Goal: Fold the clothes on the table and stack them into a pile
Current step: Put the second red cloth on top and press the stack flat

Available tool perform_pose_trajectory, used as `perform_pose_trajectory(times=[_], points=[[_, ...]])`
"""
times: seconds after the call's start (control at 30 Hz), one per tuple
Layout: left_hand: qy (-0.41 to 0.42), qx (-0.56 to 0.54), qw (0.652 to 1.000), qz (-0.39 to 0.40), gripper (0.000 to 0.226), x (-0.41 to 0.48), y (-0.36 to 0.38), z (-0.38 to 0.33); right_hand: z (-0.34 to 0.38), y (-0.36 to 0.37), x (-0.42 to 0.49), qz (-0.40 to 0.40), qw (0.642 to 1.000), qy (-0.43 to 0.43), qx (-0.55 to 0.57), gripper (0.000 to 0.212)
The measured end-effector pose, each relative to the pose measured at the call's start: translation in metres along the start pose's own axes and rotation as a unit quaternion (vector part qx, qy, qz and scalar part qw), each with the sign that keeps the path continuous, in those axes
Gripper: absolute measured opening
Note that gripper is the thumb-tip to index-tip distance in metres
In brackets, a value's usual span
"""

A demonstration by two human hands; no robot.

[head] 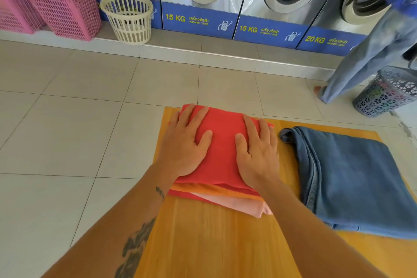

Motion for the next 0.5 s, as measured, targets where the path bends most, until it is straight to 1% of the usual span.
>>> perform_pose_trajectory(times=[0.07, 0.17, 0.2, 0.27, 0.3, 0.33, 0.4, 0.47, 0.5], points=[[-0.022, 0.013, 1.000, 0.002, 0.065, -0.007, 0.002, -0.002, -0.003, -0.005, 0.005, 0.014, 1.000, -0.017, 0.012, 0.058], [-0.057, 0.046, 0.996, 0.056, 0.068, -0.001, -0.004, -0.009, 0.001, -0.013, 0.023, 0.049, 0.999, -0.021, 0.004, 0.054], [-0.068, 0.058, 0.994, 0.064, 0.068, 0.003, -0.008, -0.012, 0.004, -0.014, 0.026, 0.045, 0.998, -0.029, -0.015, 0.056], [-0.057, 0.087, 0.994, 0.024, 0.067, 0.007, -0.015, -0.017, 0.007, -0.017, 0.025, 0.014, 0.996, -0.067, -0.059, 0.059], [-0.037, 0.093, 0.995, 0.003, 0.066, 0.005, -0.017, -0.017, 0.005, -0.017, 0.023, 0.018, 0.994, -0.082, -0.067, 0.061], [-0.018, 0.083, 0.996, 0.005, 0.065, 0.001, -0.016, -0.015, 0.001, -0.018, 0.020, 0.041, 0.994, -0.083, -0.056, 0.062], [-0.028, 0.024, 0.998, 0.045, 0.063, -0.010, -0.014, -0.007, -0.011, -0.023, 0.017, 0.098, 0.994, -0.047, -0.008, 0.063], [-0.065, -0.018, 0.996, 0.050, 0.061, -0.019, -0.013, 0.003, -0.017, -0.030, 0.021, 0.112, 0.994, -0.016, 0.014, 0.063], [-0.079, -0.029, 0.996, 0.037, 0.059, -0.022, -0.014, 0.006, -0.018, -0.034, 0.024, 0.099, 0.995, -0.007, 0.019, 0.064]])
Point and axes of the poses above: each hand's wrist, its own x-axis towards the middle knuckle, its own y-axis out of the palm, z = x × y, the point moved 1 cm from there along x, towards the middle knuckle, and after that the axes turned 12 degrees about x, right-handed, at the moved point
